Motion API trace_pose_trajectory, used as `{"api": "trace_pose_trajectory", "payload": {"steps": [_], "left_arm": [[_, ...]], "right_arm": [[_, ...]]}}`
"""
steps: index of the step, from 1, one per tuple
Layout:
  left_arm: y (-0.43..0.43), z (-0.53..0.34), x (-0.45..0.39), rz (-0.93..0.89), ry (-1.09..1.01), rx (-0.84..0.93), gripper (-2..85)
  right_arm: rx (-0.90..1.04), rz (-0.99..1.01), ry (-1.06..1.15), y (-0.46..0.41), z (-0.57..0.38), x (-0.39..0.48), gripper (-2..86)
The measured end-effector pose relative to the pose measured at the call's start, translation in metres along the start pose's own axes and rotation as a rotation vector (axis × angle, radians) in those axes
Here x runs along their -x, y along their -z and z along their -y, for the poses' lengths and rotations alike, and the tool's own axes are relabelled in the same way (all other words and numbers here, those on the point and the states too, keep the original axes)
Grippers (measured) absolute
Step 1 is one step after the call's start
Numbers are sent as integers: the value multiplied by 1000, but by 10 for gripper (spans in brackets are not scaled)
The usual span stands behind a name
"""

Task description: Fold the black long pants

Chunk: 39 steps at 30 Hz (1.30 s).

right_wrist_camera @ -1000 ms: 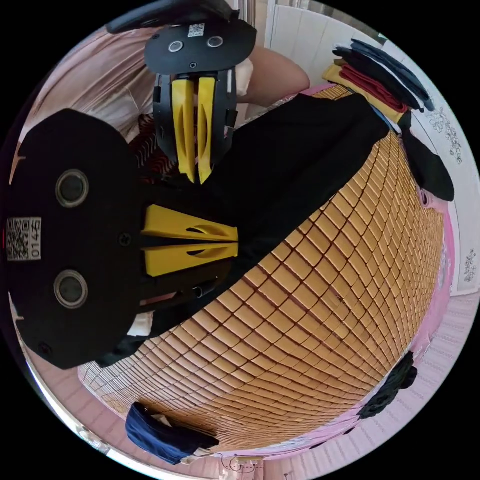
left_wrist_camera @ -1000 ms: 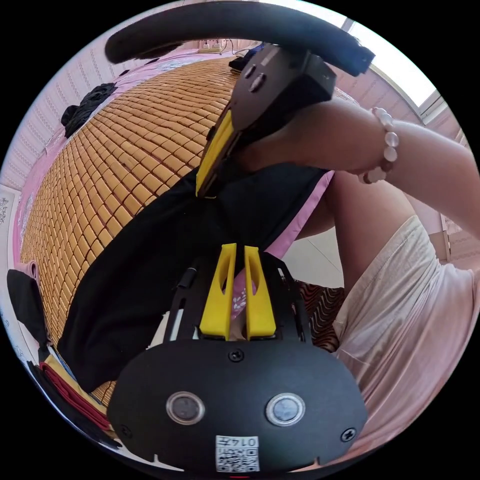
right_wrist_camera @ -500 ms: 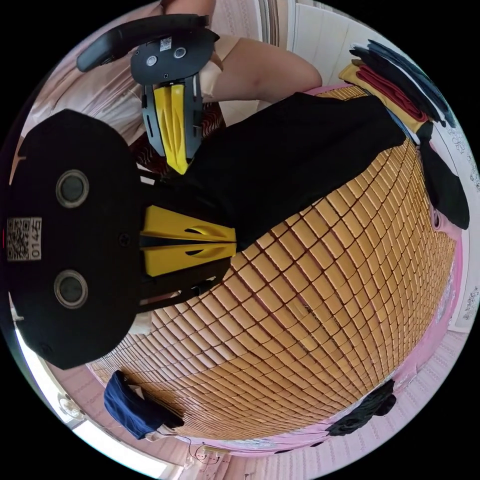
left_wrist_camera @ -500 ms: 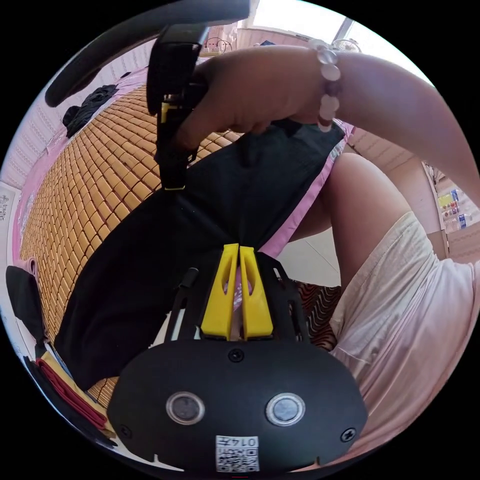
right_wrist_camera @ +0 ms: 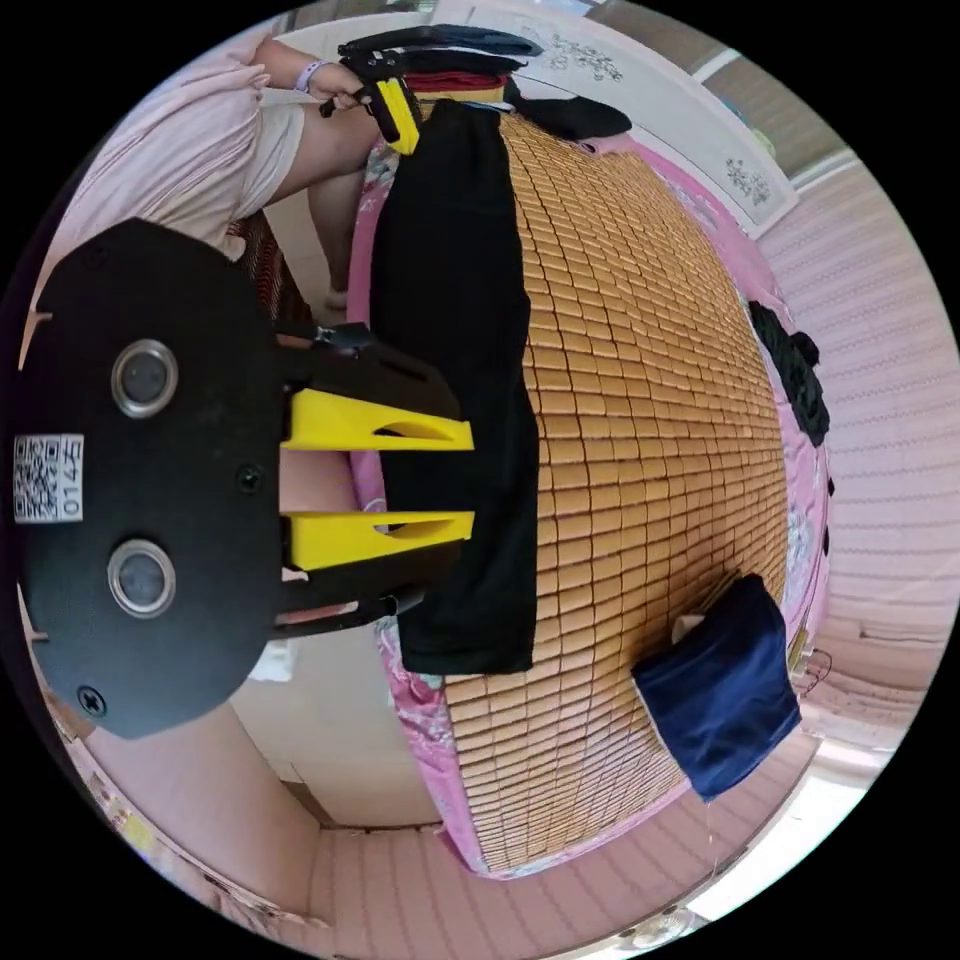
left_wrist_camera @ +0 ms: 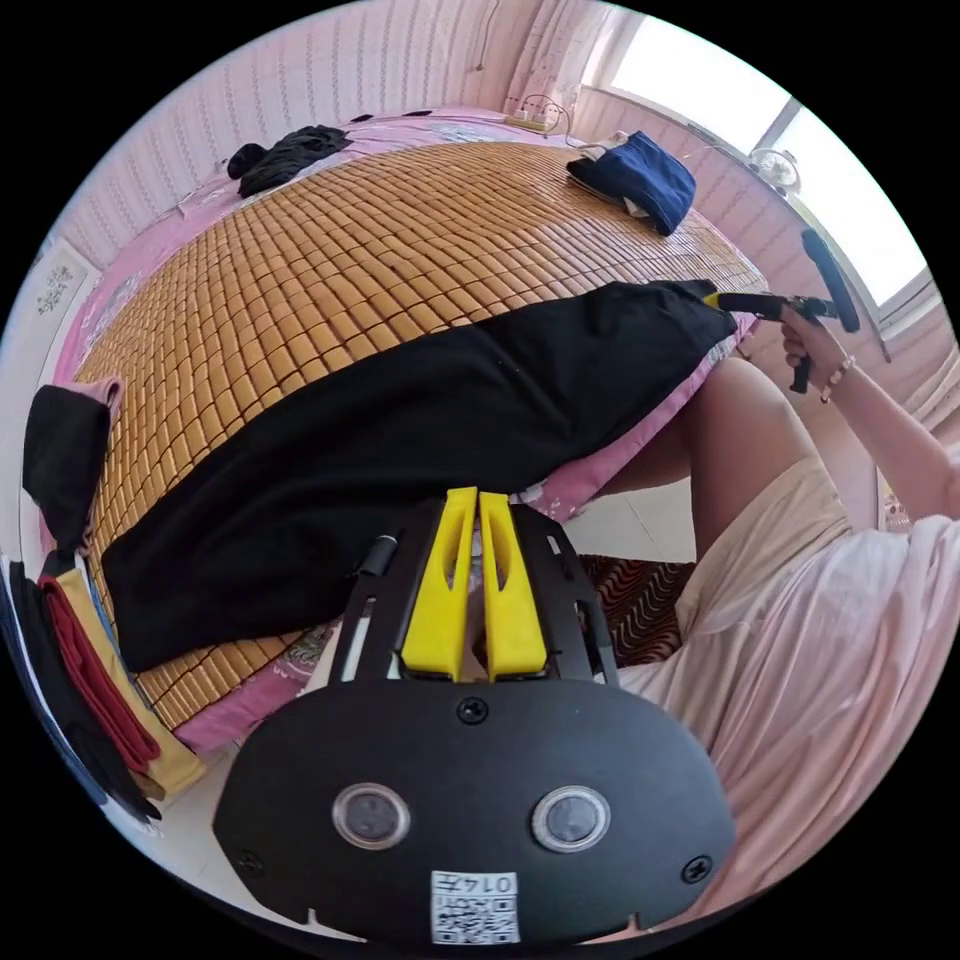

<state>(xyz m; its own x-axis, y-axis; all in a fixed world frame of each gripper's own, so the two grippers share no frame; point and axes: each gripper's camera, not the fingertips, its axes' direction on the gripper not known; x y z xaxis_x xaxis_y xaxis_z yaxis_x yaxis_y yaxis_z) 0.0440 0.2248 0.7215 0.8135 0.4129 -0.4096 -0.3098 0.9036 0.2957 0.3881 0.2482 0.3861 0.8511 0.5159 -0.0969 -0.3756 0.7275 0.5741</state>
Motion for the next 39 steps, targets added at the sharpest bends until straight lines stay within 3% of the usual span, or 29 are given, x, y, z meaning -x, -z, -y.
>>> {"api": "trace_pose_trajectory", "payload": {"steps": [3,6,9,15,21,26,31,35,39], "left_arm": [[9,-9,31,44,101,10,3],[13,-12,59,73,189,32,15],[13,-10,78,68,240,36,14],[0,0,91,75,261,79,1],[4,8,94,72,225,99,-9],[-8,39,61,-67,106,78,-10],[-28,80,22,-272,-10,35,-10],[-7,78,16,-326,-57,-48,-8],[34,35,47,-321,21,-131,0]], "right_arm": [[10,-53,-171,-3,-13,-69,160],[56,23,-281,-18,-17,-110,163],[74,208,-368,-27,-21,-133,131],[68,281,-287,-14,-35,-132,34],[-195,413,-315,53,-47,-151,22],[-445,354,-215,142,-43,-147,21],[-652,371,-34,216,-40,-90,23],[-638,455,207,219,-32,1,27],[-522,732,506,180,-31,155,38]]}}
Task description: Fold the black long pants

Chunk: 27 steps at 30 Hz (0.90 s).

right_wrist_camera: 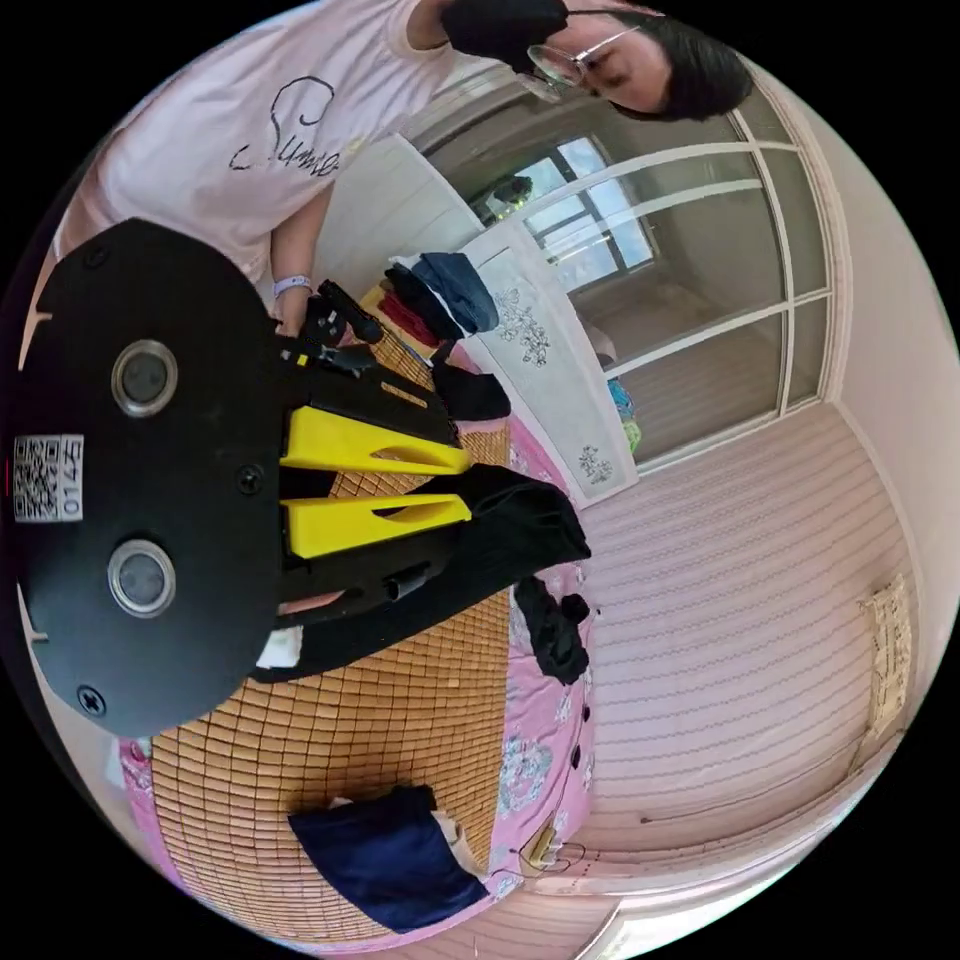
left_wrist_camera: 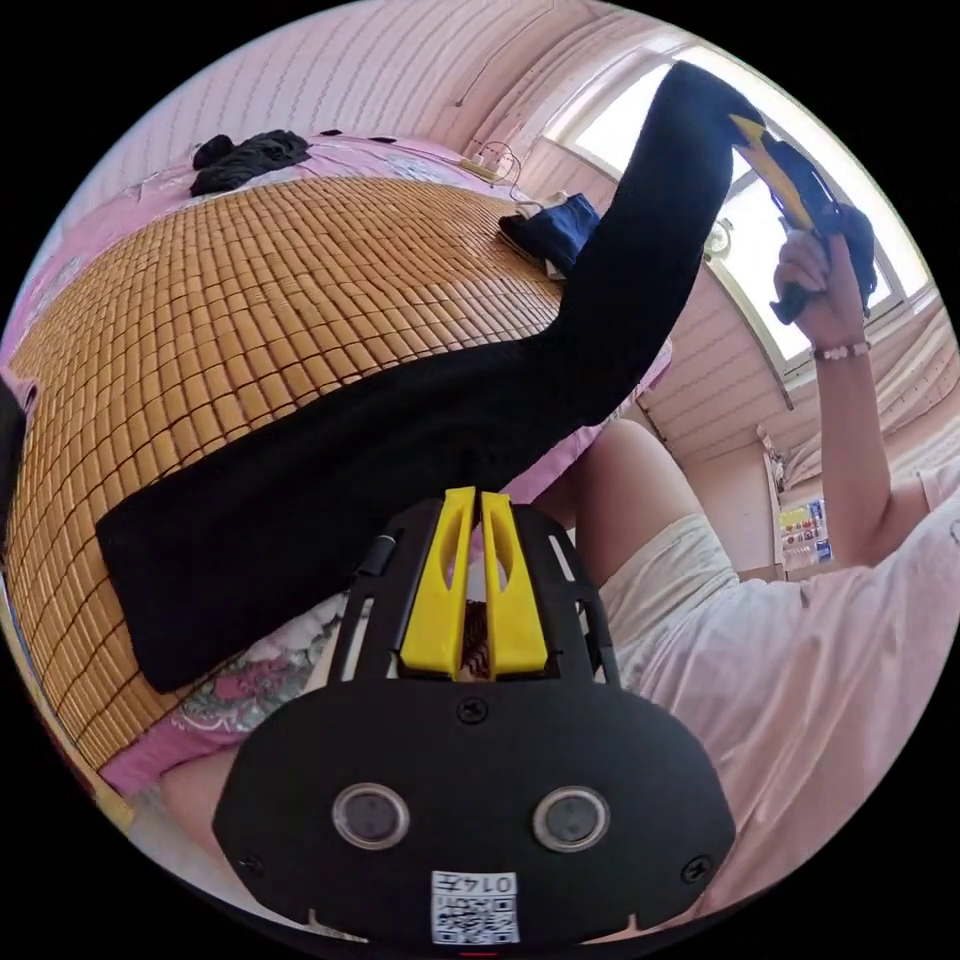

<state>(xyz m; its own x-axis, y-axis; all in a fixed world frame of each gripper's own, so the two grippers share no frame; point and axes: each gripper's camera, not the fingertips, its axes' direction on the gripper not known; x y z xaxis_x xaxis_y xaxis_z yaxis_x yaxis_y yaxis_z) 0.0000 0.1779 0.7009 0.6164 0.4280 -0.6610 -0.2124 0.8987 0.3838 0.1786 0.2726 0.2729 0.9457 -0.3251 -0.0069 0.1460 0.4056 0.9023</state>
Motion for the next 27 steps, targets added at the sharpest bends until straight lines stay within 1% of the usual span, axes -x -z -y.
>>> {"api": "trace_pose_trajectory", "payload": {"steps": [1,2,3,4,5,7,8,11,13,14,16,18,20,21,23,26,27], "left_arm": [[21,-19,12,16,55,-32,9],[42,-40,25,41,128,-58,19],[52,-52,33,61,169,-68,23],[71,-74,47,108,249,-87,31],[87,-97,62,162,332,-98,36],[103,-128,82,223,445,-103,41],[111,-144,93,237,506,-106,45],[122,-166,105,248,570,-151,49],[120,-167,108,257,577,-159,49],[117,-163,108,250,567,-168,49],[109,-149,103,229,513,-178,47],[92,-128,89,216,412,-146,41],[57,-95,61,181,262,-76,35],[47,-87,53,161,225,-59,33],[6,-57,17,122,75,-8,16],[-37,-34,-17,189,-37,52,-1],[-46,-31,-20,194,-47,67,-3]], "right_arm": [[36,129,19,-48,-4,26,44],[60,189,22,-74,-7,39,50],[135,286,-4,-127,-20,61,60],[273,331,-19,-182,-38,80,70],[359,329,-9,-208,-49,89,74],[673,228,44,-282,-98,111,74],[703,227,57,-289,-107,114,73],[711,240,71,-292,-125,113,64],[716,174,63,-285,-131,98,52],[720,154,61,-283,-133,93,48],[760,54,52,-277,-143,73,26],[810,-35,68,-278,-150,58,16],[840,-105,71,-284,-152,47,8],[851,-130,85,-293,-147,44,3],[861,-150,127,-314,-137,43,0],[912,-187,217,-361,-122,49,-3],[959,-210,244,-382,-123,49,-3]]}}
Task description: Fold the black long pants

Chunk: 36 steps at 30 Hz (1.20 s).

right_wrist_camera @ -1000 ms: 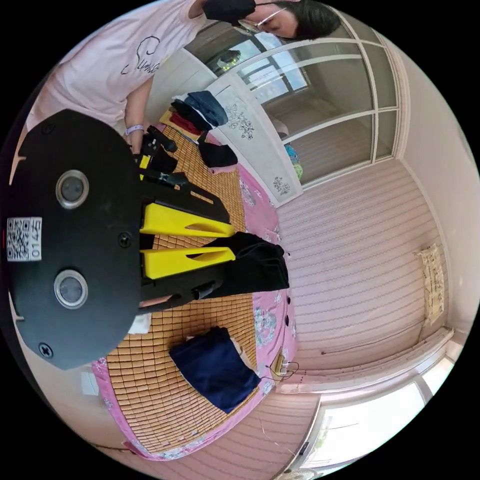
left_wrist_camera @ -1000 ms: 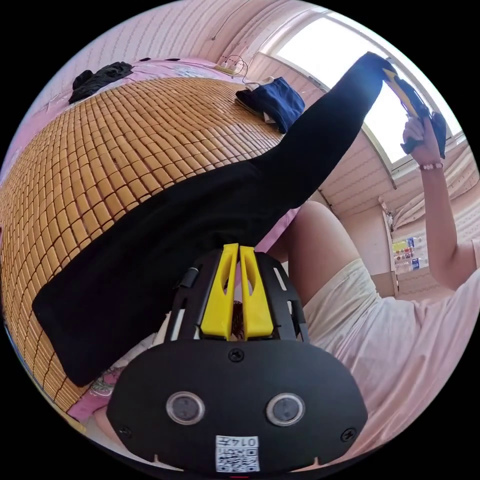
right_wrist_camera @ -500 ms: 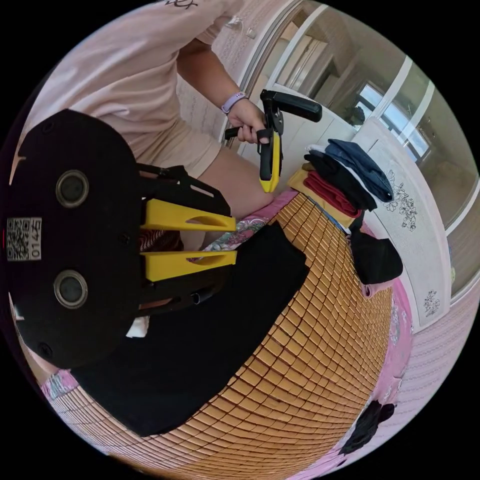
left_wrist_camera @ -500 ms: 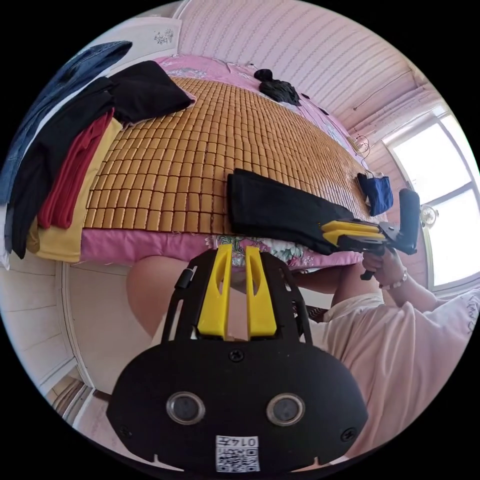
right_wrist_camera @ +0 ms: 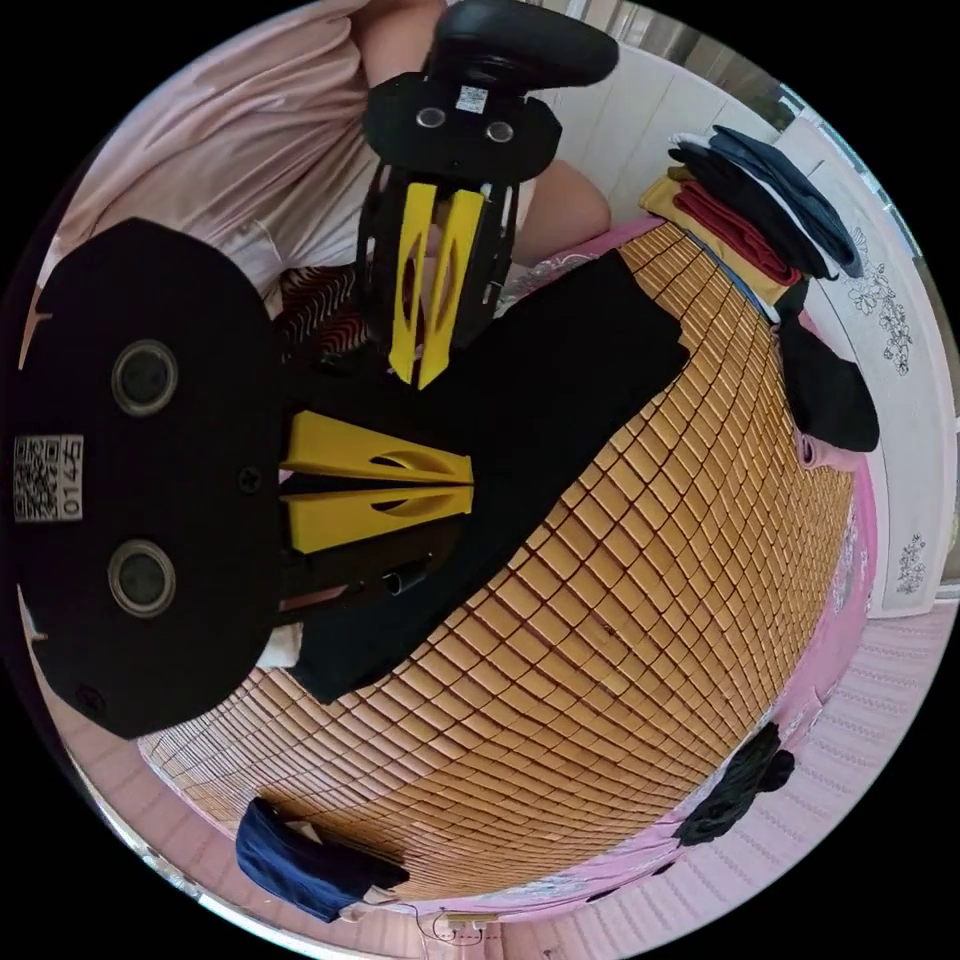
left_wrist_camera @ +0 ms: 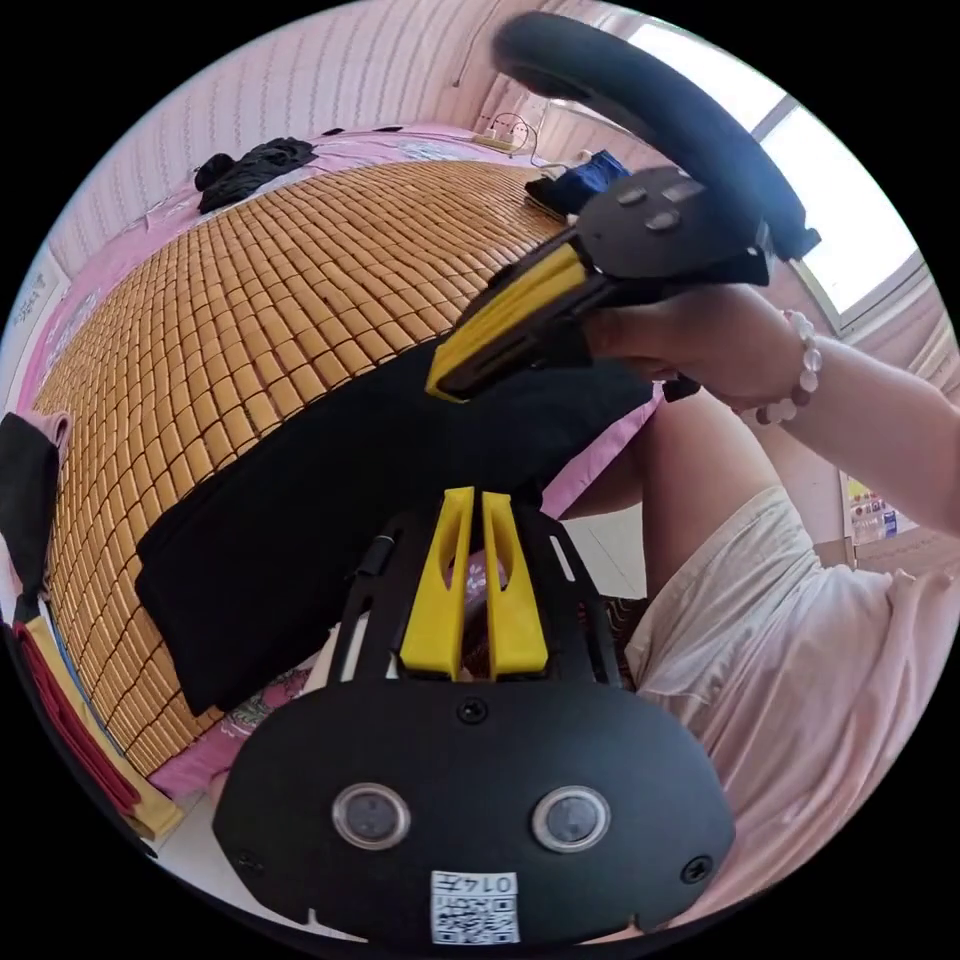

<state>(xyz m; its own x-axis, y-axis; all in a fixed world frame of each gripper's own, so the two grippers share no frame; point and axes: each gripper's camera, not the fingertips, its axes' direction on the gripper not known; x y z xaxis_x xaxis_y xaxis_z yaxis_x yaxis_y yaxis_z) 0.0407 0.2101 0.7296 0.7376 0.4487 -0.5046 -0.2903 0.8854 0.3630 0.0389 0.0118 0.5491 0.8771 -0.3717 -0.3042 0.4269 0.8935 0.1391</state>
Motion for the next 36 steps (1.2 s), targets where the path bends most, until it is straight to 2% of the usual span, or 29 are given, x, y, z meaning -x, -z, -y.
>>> {"api": "trace_pose_trajectory", "payload": {"steps": [2,3,6,9,12,17,20,22,25,27,30,31,36], "left_arm": [[-33,4,-13,42,-35,97,-8],[-41,2,-16,58,-46,118,-8],[-49,-11,-23,44,-50,97,-9],[-51,-17,-32,46,-49,124,-10],[-53,-26,-42,85,-68,113,-10],[-64,-41,-50,79,-79,133,-6],[-55,-53,-64,88,-128,101,9],[-45,-60,-75,69,-167,44,32],[-35,-64,-92,11,-230,-39,69],[-35,-61,-101,-25,-257,-59,90],[-39,-54,-118,-70,-313,-92,111],[-41,-51,-126,-81,-338,-98,122],[-48,-39,-164,-36,-452,-106,172]], "right_arm": [[129,-36,41,-32,18,2,-4],[103,-51,58,-34,22,0,-4],[202,-6,68,-33,37,-13,-4],[134,19,30,-15,47,-32,-4],[204,-8,29,-39,54,-47,-4],[191,25,66,-24,49,-76,0],[14,116,-72,15,8,-121,10],[-72,166,-238,33,-51,-165,36],[-70,140,-465,34,-137,-211,112],[-65,180,-575,28,-183,-232,129],[-86,351,-661,13,-230,-258,115],[-122,376,-699,15,-242,-268,81],[-264,530,-655,57,-272,-290,34]]}}
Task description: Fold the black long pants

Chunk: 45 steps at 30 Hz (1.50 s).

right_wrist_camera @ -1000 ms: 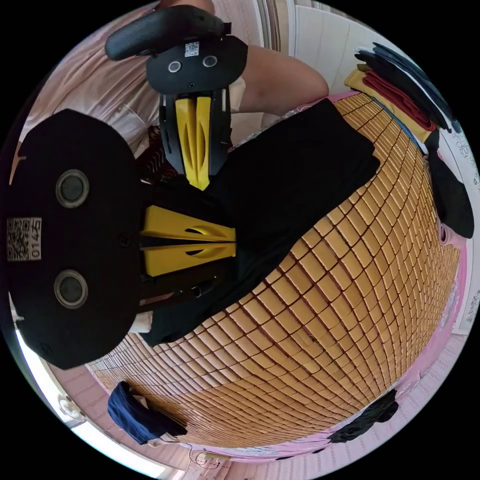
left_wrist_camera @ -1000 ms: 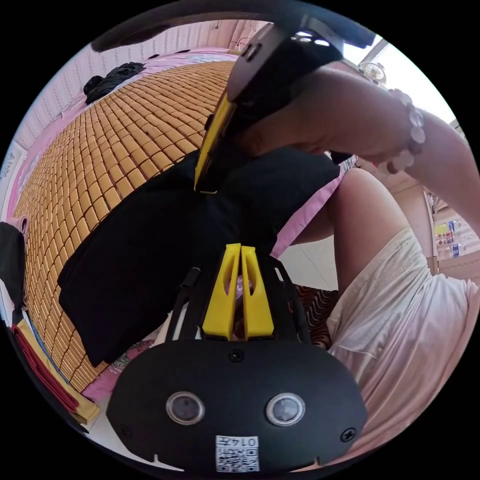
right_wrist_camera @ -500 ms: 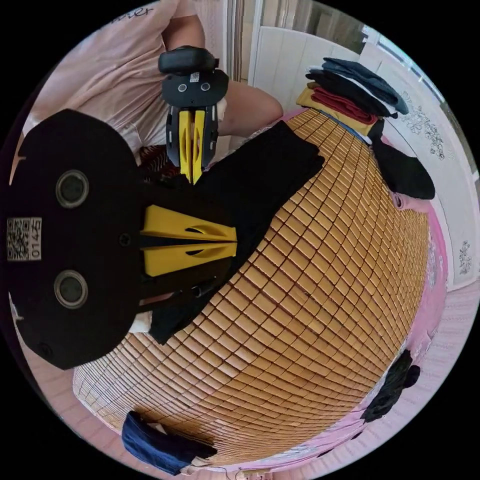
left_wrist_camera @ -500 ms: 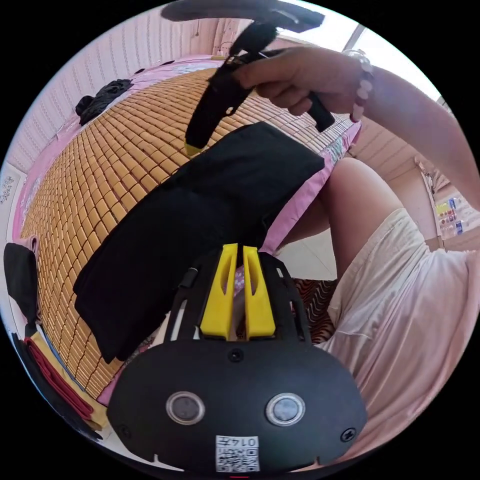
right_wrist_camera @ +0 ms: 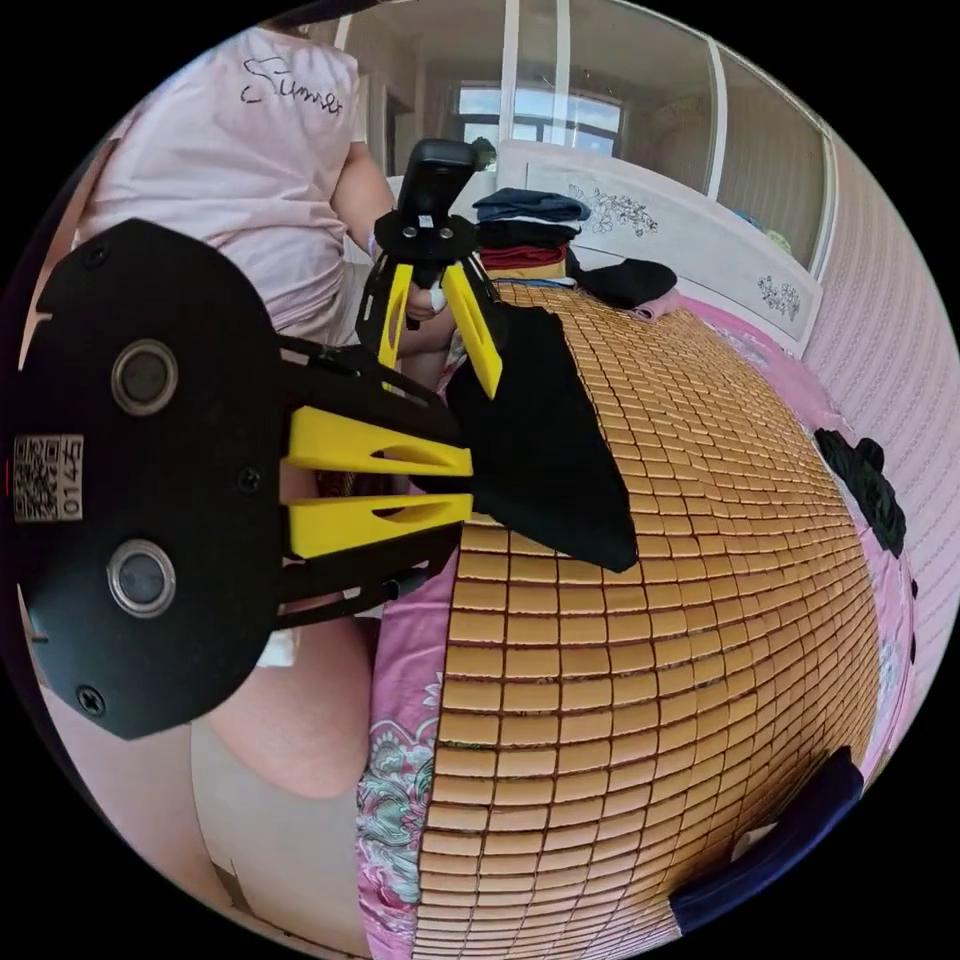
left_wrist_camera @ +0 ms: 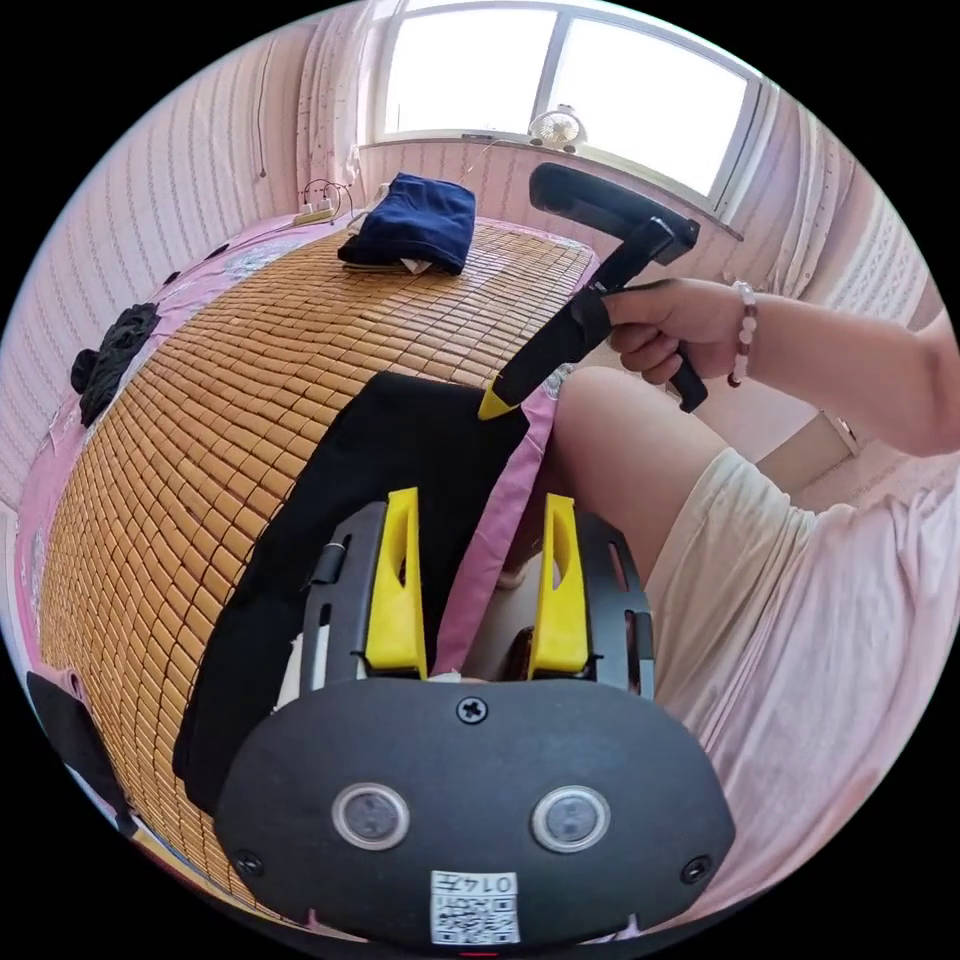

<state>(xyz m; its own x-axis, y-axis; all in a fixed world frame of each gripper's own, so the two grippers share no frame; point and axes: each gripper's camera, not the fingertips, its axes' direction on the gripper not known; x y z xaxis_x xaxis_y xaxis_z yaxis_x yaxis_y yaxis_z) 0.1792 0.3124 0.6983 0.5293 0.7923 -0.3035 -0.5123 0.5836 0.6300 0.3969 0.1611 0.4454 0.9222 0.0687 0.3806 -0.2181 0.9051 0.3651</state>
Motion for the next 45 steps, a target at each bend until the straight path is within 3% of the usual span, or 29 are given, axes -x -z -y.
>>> {"api": "trace_pose_trajectory", "payload": {"steps": [3,4,5,7,10,12,15,19,26,32,34,38,41,45], "left_arm": [[-2,14,-16,22,-27,-12,160],[-2,18,-21,46,-30,-6,120],[0,19,-25,117,-16,2,53],[4,17,-30,208,-11,27,50],[9,7,-29,113,0,35,48],[15,-1,-31,92,-6,27,48],[27,-12,-37,77,-33,17,48],[46,-22,-33,58,4,-23,47],[102,-8,1,-28,129,-294,42],[148,-67,56,18,381,-302,60],[158,-102,74,86,511,-242,77],[176,-179,111,210,813,-111,78],[182,-200,128,195,921,-123,78],[172,-174,144,145,890,-140,77]], "right_arm": [[-55,180,25,28,-7,3,36],[-69,247,51,36,-10,5,42],[-79,265,70,41,-12,6,45],[-171,256,33,66,-21,-8,83],[-235,159,-112,79,-28,-52,139],[-212,226,-195,71,-27,-75,142],[-151,353,-278,51,-26,-100,98],[-242,496,-287,65,-37,-112,35],[-380,502,-143,134,-38,-92,31],[-240,508,112,86,18,18,71],[-112,443,225,31,38,67,77],[-20,285,269,-16,39,84,73],[-45,107,297,-18,16,72,73],[3,-151,275,-28,-16,52,78]]}}
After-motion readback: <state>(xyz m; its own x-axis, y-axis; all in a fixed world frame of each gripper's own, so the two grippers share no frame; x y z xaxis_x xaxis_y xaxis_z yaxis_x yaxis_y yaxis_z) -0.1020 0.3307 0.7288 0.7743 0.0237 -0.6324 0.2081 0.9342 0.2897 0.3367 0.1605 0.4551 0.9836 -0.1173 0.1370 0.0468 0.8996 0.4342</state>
